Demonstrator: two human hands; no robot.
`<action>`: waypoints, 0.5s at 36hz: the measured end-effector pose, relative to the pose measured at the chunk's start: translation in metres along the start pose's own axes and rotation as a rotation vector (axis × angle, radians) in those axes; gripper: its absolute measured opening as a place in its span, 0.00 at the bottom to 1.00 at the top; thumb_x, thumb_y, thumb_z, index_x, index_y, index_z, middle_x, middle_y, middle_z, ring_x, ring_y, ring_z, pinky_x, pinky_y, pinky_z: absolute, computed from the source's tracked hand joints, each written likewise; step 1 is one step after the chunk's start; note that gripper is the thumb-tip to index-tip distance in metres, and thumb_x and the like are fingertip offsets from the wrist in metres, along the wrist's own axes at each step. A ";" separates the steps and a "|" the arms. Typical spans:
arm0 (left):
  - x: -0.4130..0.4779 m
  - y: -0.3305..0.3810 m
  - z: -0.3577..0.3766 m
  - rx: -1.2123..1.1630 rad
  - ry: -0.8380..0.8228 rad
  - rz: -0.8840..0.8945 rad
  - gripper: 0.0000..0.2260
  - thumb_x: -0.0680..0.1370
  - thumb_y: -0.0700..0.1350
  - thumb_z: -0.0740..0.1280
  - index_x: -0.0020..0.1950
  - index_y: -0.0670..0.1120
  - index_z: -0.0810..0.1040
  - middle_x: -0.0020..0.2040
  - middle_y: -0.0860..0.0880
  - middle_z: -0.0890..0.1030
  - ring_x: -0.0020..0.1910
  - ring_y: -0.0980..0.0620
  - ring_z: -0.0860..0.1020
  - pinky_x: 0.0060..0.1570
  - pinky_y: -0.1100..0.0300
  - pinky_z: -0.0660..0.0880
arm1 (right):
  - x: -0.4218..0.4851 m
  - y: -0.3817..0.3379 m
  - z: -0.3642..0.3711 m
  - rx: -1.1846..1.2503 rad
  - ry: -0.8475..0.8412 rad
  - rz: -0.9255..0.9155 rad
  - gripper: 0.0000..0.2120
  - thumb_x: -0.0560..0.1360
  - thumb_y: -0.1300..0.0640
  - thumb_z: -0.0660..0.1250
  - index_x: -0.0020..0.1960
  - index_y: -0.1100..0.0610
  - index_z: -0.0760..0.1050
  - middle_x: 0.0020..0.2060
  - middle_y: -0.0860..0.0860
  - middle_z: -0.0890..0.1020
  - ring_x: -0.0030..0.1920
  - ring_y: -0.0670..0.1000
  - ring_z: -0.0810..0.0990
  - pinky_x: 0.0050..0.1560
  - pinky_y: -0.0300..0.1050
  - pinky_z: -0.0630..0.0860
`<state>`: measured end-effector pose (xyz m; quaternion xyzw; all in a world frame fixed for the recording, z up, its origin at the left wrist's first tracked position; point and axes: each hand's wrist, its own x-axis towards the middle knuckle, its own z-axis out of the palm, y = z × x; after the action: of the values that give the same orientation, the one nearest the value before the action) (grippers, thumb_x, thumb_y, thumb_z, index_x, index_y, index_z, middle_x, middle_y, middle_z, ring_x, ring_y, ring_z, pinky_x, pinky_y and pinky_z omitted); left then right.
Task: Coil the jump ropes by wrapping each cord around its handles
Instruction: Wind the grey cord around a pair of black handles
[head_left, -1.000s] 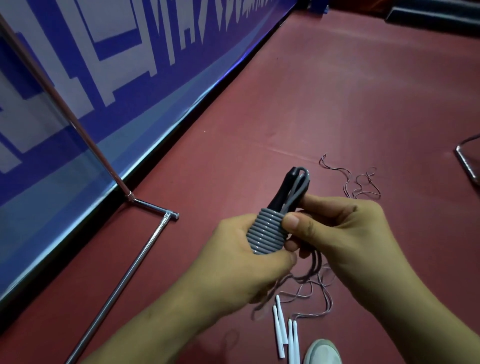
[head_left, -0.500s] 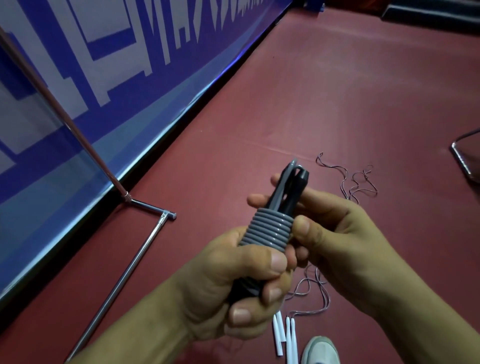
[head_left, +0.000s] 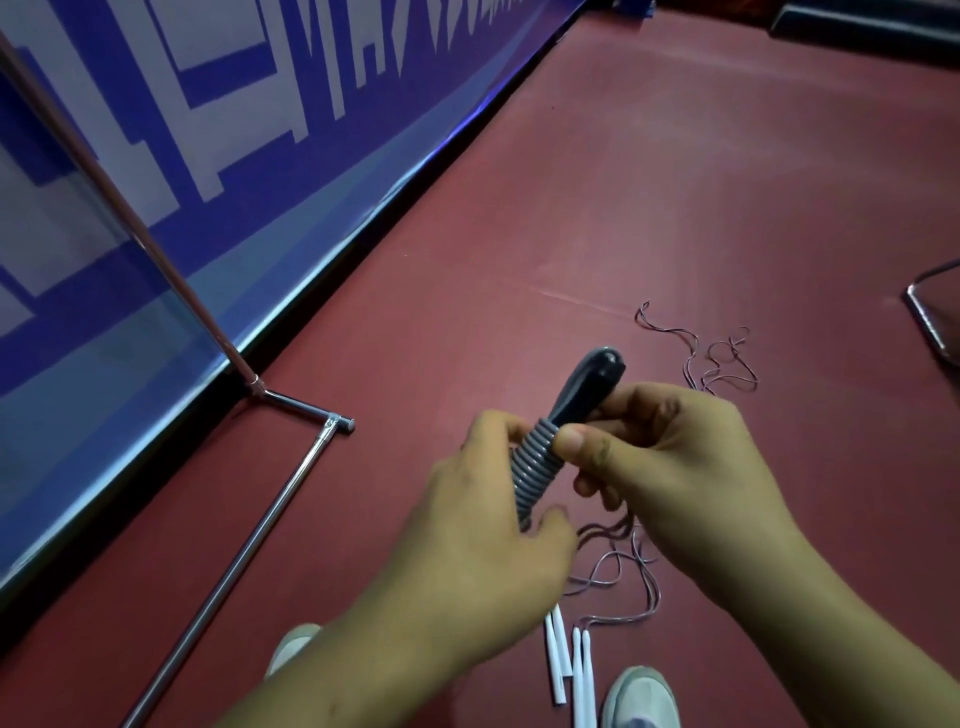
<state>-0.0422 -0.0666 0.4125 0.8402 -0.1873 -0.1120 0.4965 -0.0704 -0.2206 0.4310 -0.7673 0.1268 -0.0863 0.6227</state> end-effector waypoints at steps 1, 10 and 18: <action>-0.002 -0.003 0.003 0.013 0.020 0.019 0.17 0.73 0.44 0.69 0.55 0.60 0.68 0.43 0.55 0.80 0.36 0.57 0.77 0.30 0.67 0.68 | -0.001 -0.002 0.004 -0.010 0.005 0.000 0.06 0.71 0.66 0.76 0.45 0.58 0.83 0.28 0.52 0.84 0.25 0.45 0.78 0.26 0.38 0.72; 0.009 0.000 -0.015 -0.194 -0.021 -0.006 0.13 0.69 0.45 0.71 0.50 0.53 0.72 0.31 0.52 0.80 0.24 0.55 0.72 0.26 0.60 0.68 | -0.004 -0.008 0.009 0.120 -0.009 -0.042 0.04 0.70 0.62 0.75 0.42 0.62 0.81 0.26 0.54 0.81 0.24 0.47 0.77 0.25 0.37 0.71; 0.008 0.000 -0.022 -0.797 -0.305 -0.170 0.19 0.70 0.38 0.65 0.59 0.42 0.68 0.32 0.38 0.75 0.20 0.49 0.66 0.23 0.62 0.63 | -0.001 -0.005 -0.001 0.156 -0.089 -0.099 0.10 0.70 0.58 0.78 0.45 0.63 0.81 0.32 0.59 0.82 0.28 0.52 0.79 0.29 0.47 0.74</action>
<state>-0.0264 -0.0528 0.4228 0.5690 -0.1309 -0.3391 0.7377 -0.0717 -0.2203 0.4362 -0.7248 0.0539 -0.0926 0.6805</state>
